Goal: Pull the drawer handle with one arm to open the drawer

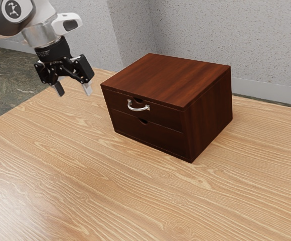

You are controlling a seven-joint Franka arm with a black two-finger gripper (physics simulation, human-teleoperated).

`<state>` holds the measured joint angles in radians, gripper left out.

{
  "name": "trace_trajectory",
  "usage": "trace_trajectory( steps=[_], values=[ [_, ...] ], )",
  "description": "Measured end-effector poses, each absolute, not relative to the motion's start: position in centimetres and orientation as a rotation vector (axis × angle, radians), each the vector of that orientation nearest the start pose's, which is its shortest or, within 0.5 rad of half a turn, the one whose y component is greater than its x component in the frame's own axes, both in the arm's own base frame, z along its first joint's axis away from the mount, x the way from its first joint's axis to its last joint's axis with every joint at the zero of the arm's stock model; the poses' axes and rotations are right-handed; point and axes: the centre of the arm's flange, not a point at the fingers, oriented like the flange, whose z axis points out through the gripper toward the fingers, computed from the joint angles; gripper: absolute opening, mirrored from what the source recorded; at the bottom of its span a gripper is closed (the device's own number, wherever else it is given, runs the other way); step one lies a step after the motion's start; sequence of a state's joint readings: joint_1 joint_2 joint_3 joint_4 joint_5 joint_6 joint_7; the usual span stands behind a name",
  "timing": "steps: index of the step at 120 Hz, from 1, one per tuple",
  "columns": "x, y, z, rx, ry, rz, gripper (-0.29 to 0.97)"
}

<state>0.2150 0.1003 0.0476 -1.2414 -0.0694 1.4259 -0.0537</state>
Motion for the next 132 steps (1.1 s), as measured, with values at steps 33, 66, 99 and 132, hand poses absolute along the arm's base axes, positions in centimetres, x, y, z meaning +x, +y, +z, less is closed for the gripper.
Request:
trace_trajectory(
  steps=[33, 66, 99, 132],
  values=[
    [54.4, 13.5, 71.8, -3.154, -0.493, -0.168, 0.68],
    [45.9, 11.1, 85.6, -3.095, -0.459, -0.570, 0.68],
    [46.3, 11.2, 84.9, -3.107, -0.465, -0.542, 0.68],
    [47.4, 11.3, 76.5, -3.162, -0.481, -0.253, 0.68]
  ],
)
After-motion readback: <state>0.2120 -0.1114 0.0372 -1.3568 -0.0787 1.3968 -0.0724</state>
